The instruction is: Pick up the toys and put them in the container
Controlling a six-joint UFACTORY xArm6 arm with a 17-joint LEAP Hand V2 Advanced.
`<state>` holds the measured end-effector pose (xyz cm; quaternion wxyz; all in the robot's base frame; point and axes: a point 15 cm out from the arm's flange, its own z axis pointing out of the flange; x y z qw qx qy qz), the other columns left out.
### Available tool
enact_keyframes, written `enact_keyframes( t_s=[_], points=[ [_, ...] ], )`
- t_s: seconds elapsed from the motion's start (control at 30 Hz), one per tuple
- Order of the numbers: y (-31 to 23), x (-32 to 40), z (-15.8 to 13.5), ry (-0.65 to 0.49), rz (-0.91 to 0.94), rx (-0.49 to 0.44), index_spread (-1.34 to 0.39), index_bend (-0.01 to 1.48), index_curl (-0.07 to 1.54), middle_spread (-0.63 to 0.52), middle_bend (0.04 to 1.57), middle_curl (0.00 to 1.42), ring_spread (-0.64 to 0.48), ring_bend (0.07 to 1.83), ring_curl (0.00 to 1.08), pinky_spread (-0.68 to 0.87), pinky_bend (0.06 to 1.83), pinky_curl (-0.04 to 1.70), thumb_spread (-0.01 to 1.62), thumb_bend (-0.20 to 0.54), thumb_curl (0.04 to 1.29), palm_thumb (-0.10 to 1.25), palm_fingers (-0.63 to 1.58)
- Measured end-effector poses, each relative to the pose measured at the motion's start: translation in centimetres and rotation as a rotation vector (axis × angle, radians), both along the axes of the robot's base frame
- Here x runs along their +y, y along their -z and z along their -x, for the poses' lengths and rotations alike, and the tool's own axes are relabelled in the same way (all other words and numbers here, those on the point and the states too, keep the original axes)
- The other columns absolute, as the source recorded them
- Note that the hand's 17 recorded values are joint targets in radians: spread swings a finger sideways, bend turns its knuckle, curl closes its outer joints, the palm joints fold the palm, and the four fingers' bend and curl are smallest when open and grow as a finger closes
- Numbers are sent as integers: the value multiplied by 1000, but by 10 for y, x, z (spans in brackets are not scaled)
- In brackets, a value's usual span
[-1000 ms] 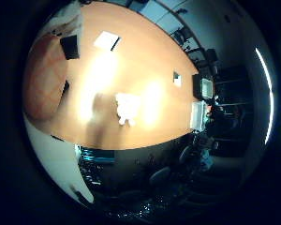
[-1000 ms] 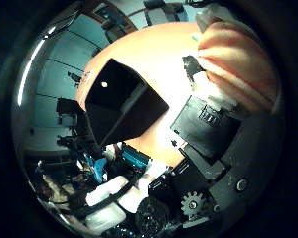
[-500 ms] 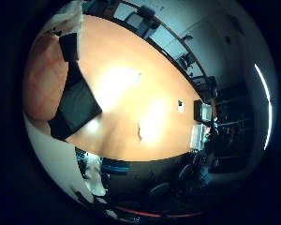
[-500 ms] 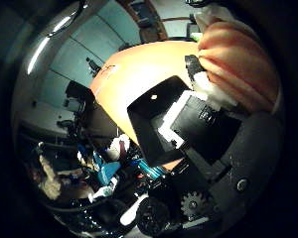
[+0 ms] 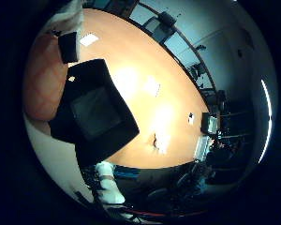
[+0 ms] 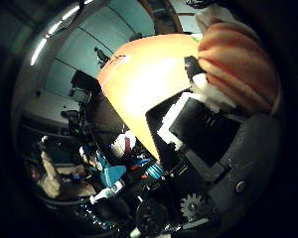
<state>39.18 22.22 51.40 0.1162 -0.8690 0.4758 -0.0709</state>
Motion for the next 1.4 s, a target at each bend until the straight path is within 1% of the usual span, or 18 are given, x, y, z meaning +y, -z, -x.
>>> enact_keyframes(
  t_s=[0.03, 0.1, 0.13, 0.17, 0.2, 0.23, 0.27, 0.3, 0.37, 0.43, 0.53, 0.63, 0.77, 0.93, 1.13, 1.3, 1.4],
  points=[
    [6, 0, -2, 2, 9, 14, -260, 903, 716, -132, 1241, 626, -200, 1306, 591, -305, 1028, 870, 962, -29, 704, 808, 1113],
    [11, 0, -1, 4, 18, 28, -286, 778, 686, -151, 1175, 597, -212, 1249, 558, -367, 986, 808, 1057, -30, 613, 767, 1077],
    [14, -1, 0, 5, 26, 43, -303, 677, 669, -162, 1125, 583, -221, 1231, 546, -398, 985, 787, 1083, -35, 569, 737, 1005],
    [19, -3, 2, 6, 37, 61, -324, 586, 655, -176, 1066, 568, -230, 1228, 545, -414, 995, 784, 1098, -41, 533, 702, 882],
    [24, -4, 6, 6, 51, 86, -360, 498, 630, -197, 983, 544, -245, 1194, 531, -394, 977, 778, 1104, -46, 491, 654, 663],
    [30, -8, 10, 7, 71, 118, -407, 476, 614, -203, 899, 523, -240, 1119, 520, -312, 953, 799, 1102, -49, 443, 591, 418],
    [37, -12, 15, 8, 91, 151, -434, 456, 584, -196, 830, 495, -226, 1063, 487, -247, 930, 786, 1100, -49, 419, 558, 318],
    [43, -17, 20, 11, 114, 184, -455, 427, 546, -174, 735, 456, -191, 969, 441, -136, 898, 765, 1087, -55, 388, 502, 167],
    [53, -28, 32, 5, 169, 252, -481, 405, 504, -139, 643, 416, -99, 842, 385, 47, 871, 735, 1064, -48, 346, 423, 82],
    [57, -36, 35, 11, 204, 276, -492, 369, 455, -96, 544, 374, 3, 741, 328, 234, 812, 672, 1038, -38, 312, 364, 57],
    [57, -37, 35, -16, 211, 276, -495, 297, 407, -63, 454, 342, 97, 650, 280, 377, 730, 591, 1014, -33, 289, 324, 46],
    [53, -40, 37, -27, 211, 268, -492, 231, 376, -44, 383, 324, 138, 588, 253, 436, 679, 532, 991, -31, 277, 305, 66],
    [42, -49, 40, -45, 203, 248, -486, 186, 356, -40, 319, 313, 154, 532, 232, 461, 629, 478, 983, -28, 273, 299, 109],
    [11, -104, 37, 18, 193, 174, -457, 169, 326, -39, 287, 318, 160, 486, 217, 466, 580, 416, 980, -27, 270, 304, 168],
    [-14, -190, 36, 110, 199, 121, -441, 161, 297, -45, 267, 323, 153, 465, 213, 469, 571, 373, 980, -28, 265, 305, 202],
    [-21, -274, 42, 214, 211, 119, -425, 157, 278, -41, 261, 328, 153, 462, 212, 480, 584, 349, 979, -28, 264, 305, 203],
    [-19, -325, 51, 288, 216, 136, -421, 160, 274, -40, 261, 330, 161, 456, 213, 477, 579, 334, 979, -28, 263, 306, 198]
  ],
)
